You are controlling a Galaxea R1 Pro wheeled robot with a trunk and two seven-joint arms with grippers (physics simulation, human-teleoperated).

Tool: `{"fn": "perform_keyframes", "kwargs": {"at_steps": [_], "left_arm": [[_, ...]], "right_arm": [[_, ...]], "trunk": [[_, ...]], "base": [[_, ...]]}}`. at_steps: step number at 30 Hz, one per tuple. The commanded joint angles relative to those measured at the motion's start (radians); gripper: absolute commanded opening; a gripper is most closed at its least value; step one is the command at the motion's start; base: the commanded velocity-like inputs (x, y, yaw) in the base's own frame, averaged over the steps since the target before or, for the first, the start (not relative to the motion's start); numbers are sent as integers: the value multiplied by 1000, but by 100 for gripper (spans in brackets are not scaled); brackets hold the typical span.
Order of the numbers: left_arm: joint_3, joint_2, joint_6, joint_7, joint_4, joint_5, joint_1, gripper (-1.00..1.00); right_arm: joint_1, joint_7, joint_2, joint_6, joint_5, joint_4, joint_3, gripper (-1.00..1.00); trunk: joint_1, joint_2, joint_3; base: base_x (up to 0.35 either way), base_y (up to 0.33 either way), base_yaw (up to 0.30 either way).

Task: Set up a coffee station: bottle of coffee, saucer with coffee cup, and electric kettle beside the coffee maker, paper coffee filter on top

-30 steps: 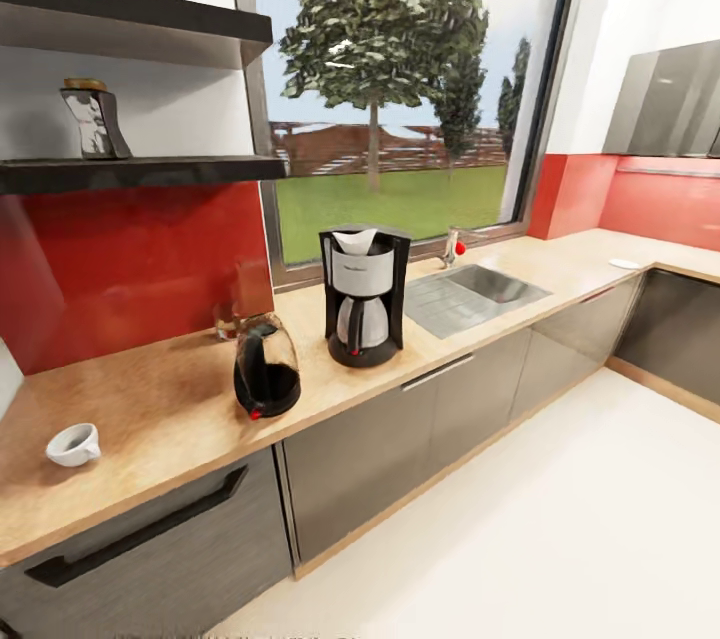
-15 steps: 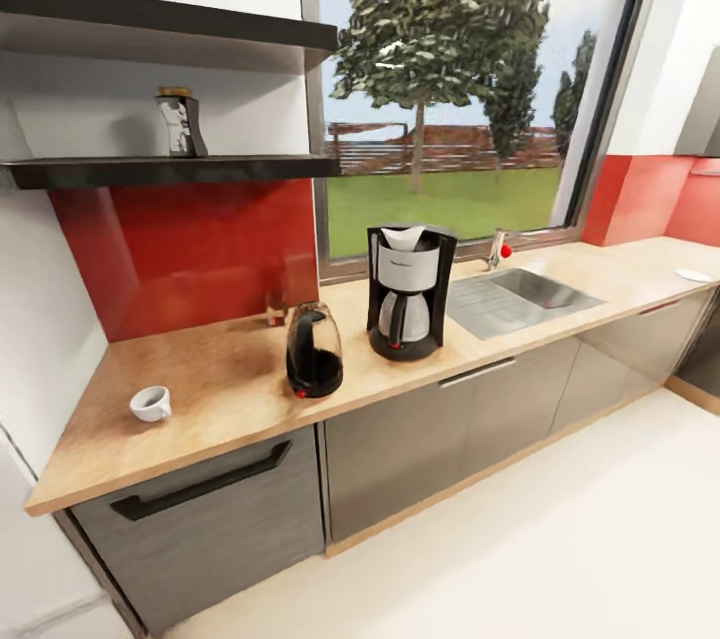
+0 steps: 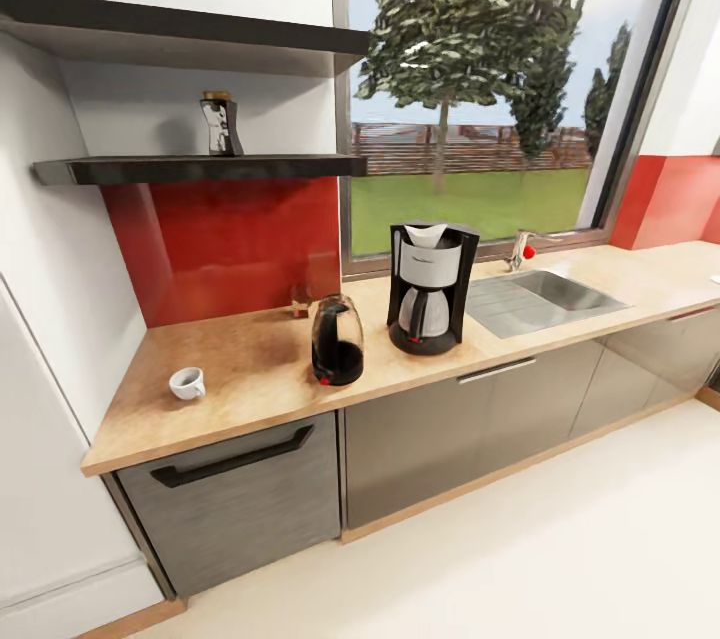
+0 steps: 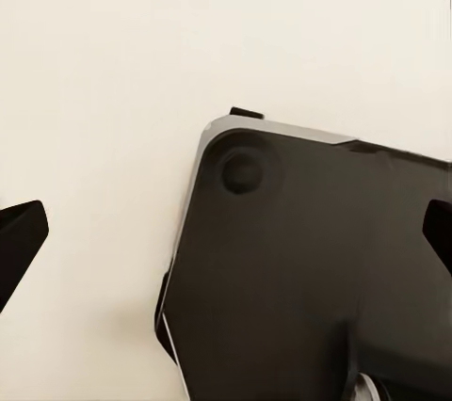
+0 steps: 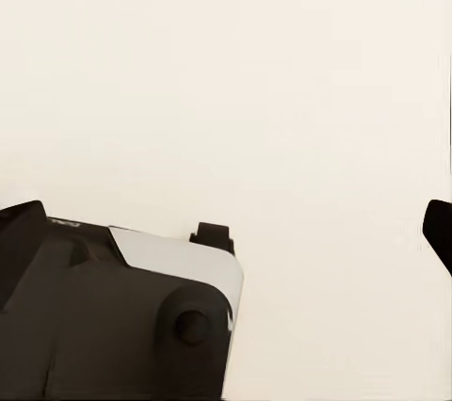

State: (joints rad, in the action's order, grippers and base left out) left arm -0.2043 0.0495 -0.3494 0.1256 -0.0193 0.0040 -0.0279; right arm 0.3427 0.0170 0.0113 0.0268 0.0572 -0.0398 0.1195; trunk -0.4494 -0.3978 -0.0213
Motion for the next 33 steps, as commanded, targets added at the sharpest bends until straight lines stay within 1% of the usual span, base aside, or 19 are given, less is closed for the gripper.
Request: {"fn": "perform_keyframes", "kwargs": {"at_steps": [1, 2, 3, 5, 6, 7, 8, 10, 11, 12, 15, 16, 17, 19, 20, 21, 23, 29, 33], "left_arm": [[1, -1, -4, 4, 0, -3, -2, 100], [3, -2, -4, 4, -1, -4, -3, 100], [4, -8, -4, 4, -5, -6, -5, 100], [7, -35, -4, 2, -30, -8, -11, 100], [7, -42, -4, 2, -41, -8, -12, 100], [7, -56, -5, 1, -70, -8, -15, 100], [7, -62, -5, 0, -88, -8, -17, 100], [7, -76, -5, -1, -168, -9, -24, 100], [8, -75, -5, -2, -323, -7, -30, 100], [8, -73, -5, -2, -341, -7, -31, 100], [13, -59, -6, -4, -437, -6, -39, 100], [14, -56, -6, -4, -450, -6, -42, 100], [26, -44, -19, -5, -483, -6, -68, 100], [60, -22, -44, -6, -534, -6, -142, 100], [72, -16, -50, -6, -547, -6, -173, 100], [78, -14, -53, -6, -553, -6, -188, 100], [95, -6, -57, -6, -571, -6, -241, 100], [128, 7, -57, -5, -605, -5, -327, 100], [137, 18, -57, -5, -612, -5, -382, 100]], "right_arm": [[1, 1, 1, 4, 17, 1, 3, 100], [1, 1, 1, 4, 21, 1, 3, 100], [1, 2, 1, 5, 28, 1, 3, 100], [1, 3, -3, 4, 35, 2, 3, 100], [1, 3, -4, 4, 36, 2, 3, 100], [1, 3, -6, 4, 36, 1, 3, 100], [1, 3, -6, 4, 37, 1, 3, 100], [1, 3, -7, 4, 37, 1, 2, 100], [1, 2, -9, 4, 37, 1, 2, 100], [1, 2, -9, 4, 37, 1, 2, 100], [1, 0, -8, 5, 37, 1, 2, 100], [1, 0, -8, 5, 37, 1, 1, 100], [1, 0, -8, 5, 37, 1, 1, 100], [1, 0, -8, 5, 37, 0, 0, 100], [1, 0, -8, 5, 36, 0, 0, 100], [1, 0, -8, 5, 36, 0, 0, 100], [1, 0, -8, 5, 36, 0, 0, 100], [1, 0, -6, 5, 36, 0, 0, 100], [1, 0, -5, 5, 36, 0, 0, 100]], "trunk": [[-1, -2, -2], [-1, -2, -2], [-1, -2, -2], [-1, -2, -2], [-1, -2, -2], [-1, -2, -2], [-1, -2, -2], [-1, -2, -2], [-1, -2, -2], [-1, -2, -2], [-1, -2, -2], [-1, -2, -2], [-1, -2, -2], [-1, -2, -2], [-1, -2, -2], [-1, -2, -2], [-1, -2, -2], [-1, -2, -2], [-1, -2, -2]], "base": [[-1, 0, 2], [-1, 0, 1], [0, 0, 0], [0, 0, 0], [0, 0, 0], [0, 0, 0], [0, 0, 0], [0, 0, 0], [0, 0, 0], [0, 0, 0], [0, 0, 0], [0, 0, 0], [0, 0, 0], [0, 0, 0], [0, 0, 0], [0, 0, 0], [0, 0, 0], [0, 0, 0], [0, 0, 0]]}}
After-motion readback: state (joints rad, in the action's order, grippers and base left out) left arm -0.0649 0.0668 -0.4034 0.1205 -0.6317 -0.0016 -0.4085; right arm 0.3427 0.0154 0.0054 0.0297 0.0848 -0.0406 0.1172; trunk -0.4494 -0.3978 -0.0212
